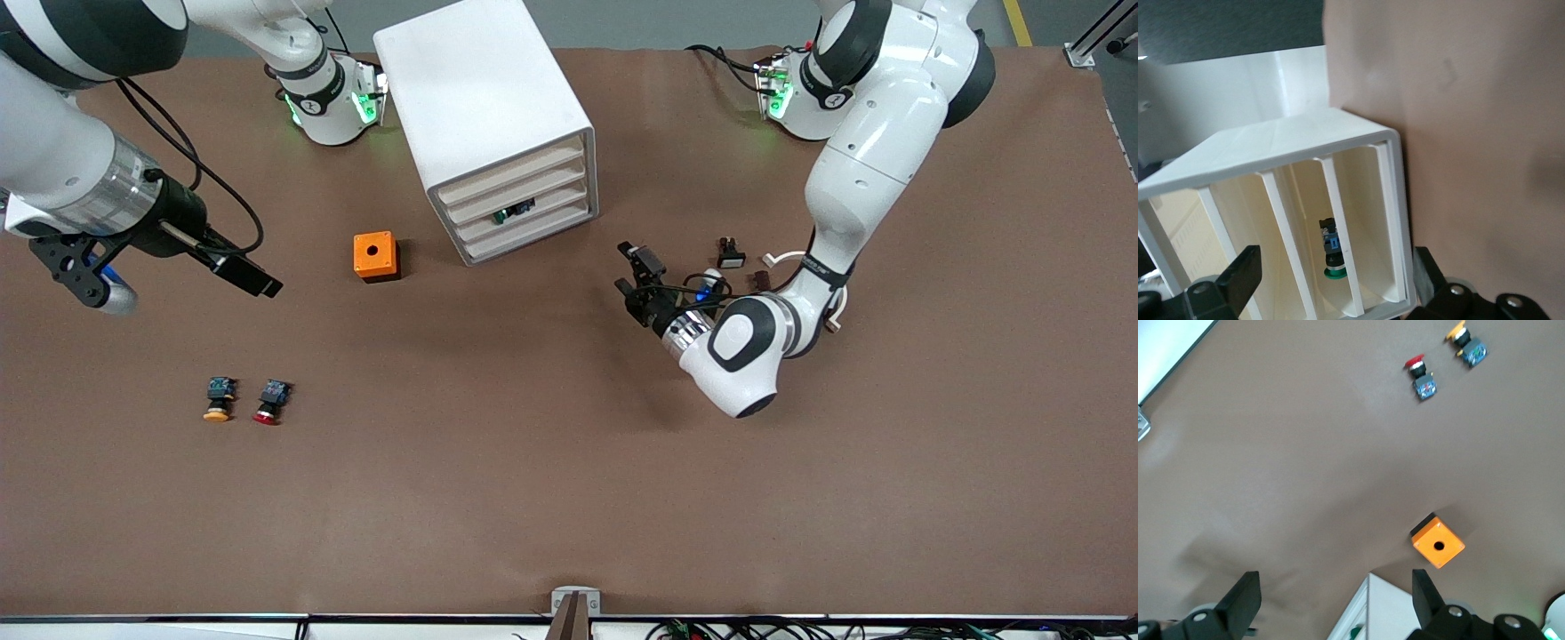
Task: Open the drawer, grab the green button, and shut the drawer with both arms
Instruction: 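Grasp the drawer handle with the left gripper while the right gripper approaches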
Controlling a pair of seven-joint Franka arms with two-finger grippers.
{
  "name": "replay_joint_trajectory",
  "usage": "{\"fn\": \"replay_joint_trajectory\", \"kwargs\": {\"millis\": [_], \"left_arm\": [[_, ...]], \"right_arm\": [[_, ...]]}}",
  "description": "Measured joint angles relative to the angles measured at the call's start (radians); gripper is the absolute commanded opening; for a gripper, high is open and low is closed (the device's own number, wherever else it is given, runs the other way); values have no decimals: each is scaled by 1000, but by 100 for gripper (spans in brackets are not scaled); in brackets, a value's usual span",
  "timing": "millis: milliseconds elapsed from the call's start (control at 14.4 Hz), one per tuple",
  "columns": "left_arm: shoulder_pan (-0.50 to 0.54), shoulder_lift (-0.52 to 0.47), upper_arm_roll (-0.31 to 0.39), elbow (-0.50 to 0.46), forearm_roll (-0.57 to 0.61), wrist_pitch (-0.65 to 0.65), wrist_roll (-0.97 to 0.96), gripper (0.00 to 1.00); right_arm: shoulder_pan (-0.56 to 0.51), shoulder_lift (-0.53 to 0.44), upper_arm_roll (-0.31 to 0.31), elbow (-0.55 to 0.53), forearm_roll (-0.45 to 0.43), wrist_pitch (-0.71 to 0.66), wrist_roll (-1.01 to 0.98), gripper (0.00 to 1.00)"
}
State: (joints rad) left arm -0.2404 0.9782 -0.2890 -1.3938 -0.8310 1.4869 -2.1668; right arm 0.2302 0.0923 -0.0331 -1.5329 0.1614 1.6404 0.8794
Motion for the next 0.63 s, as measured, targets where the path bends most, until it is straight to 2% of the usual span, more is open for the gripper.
{"fn": "replay_joint_trajectory", "kwargs": {"millis": [209, 278, 626], "left_arm": [[-39, 21, -7, 1, -31, 0, -35, 99], [-52, 26, -7, 1, -37, 0, -51, 85], [-103, 61, -7, 1, -57, 0, -100, 54]], "right_arm": [[43, 12, 1, 16, 4, 0, 86, 100], [57, 19, 1, 23, 4, 0, 112, 100], [103, 43, 2, 42, 5, 0, 209, 100]]}}
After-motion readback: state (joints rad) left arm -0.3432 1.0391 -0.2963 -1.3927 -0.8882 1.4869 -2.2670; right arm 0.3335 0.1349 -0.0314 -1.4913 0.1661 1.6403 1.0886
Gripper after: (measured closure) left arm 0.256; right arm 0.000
